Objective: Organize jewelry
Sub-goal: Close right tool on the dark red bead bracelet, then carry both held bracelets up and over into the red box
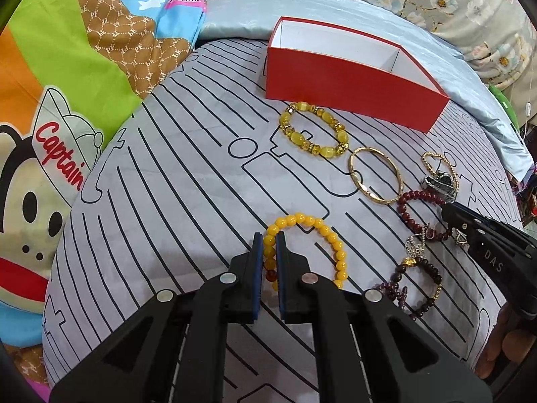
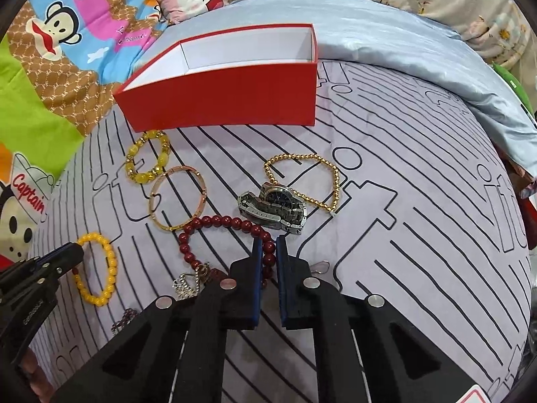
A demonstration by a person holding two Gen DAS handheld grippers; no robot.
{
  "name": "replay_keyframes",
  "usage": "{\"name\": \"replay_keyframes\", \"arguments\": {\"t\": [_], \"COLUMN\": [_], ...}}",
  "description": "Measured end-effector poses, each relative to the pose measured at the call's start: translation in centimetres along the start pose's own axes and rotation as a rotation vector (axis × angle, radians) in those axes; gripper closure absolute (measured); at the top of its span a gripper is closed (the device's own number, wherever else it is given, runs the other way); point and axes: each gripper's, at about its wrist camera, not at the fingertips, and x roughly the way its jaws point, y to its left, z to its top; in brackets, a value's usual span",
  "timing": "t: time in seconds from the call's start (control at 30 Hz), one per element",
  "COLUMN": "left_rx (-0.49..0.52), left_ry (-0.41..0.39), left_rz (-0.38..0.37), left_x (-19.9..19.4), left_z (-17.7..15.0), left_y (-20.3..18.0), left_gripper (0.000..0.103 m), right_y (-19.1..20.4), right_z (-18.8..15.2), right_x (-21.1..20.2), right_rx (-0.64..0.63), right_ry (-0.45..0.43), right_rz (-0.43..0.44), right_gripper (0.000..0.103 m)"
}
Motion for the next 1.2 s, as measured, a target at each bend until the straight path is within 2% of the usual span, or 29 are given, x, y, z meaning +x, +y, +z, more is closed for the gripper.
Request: {"name": "replay_keyframes", "arguments": {"t": [0.2, 0.43, 0.63, 0.83, 1.03, 1.2], "left_rx": [0.004, 0.02, 0.041, 0.062, 0.087, 0.086], "left_ry": [-0.018, -0.045, -0.093, -0.148, -0.202, -0.227], "left_rz": [-0.007, -0.023, -0.043, -0.053, -0.029, -0.022], "left_x": [-1.2, -2.7, -5.0, -6.9, -7.1, -6.0], "left_z": [-0.1, 0.0, 1.2, 4.3, 9.0, 13.3], "left_y": [-0.5, -1.4, -2.0, -2.2, -2.8, -3.3], "left_gripper": [0.096, 0.096, 0.096, 0.096, 0.096, 0.096], "right_y": [0.3, 1.4, 1.4, 1.5, 2.8, 3.0], "right_z": [0.4, 2.2, 2.9, 4.4, 8.7, 12.3], "right_x": [-2.4, -5.8, -7.6, -8.8, -8.6, -6.8], "right_rx": [-0.003, -0.066, -0.079, -0.082, -0.139, -0.126], "right_ry": [-0.029, -0.083, -0.114, -0.14, -0.167, -0.156], "right_rz": [0.02, 0.006, 0.006, 0.004, -0.034, -0.002], "right_gripper": [0.095, 0.095, 0.095, 0.095, 0.095, 0.095]}}
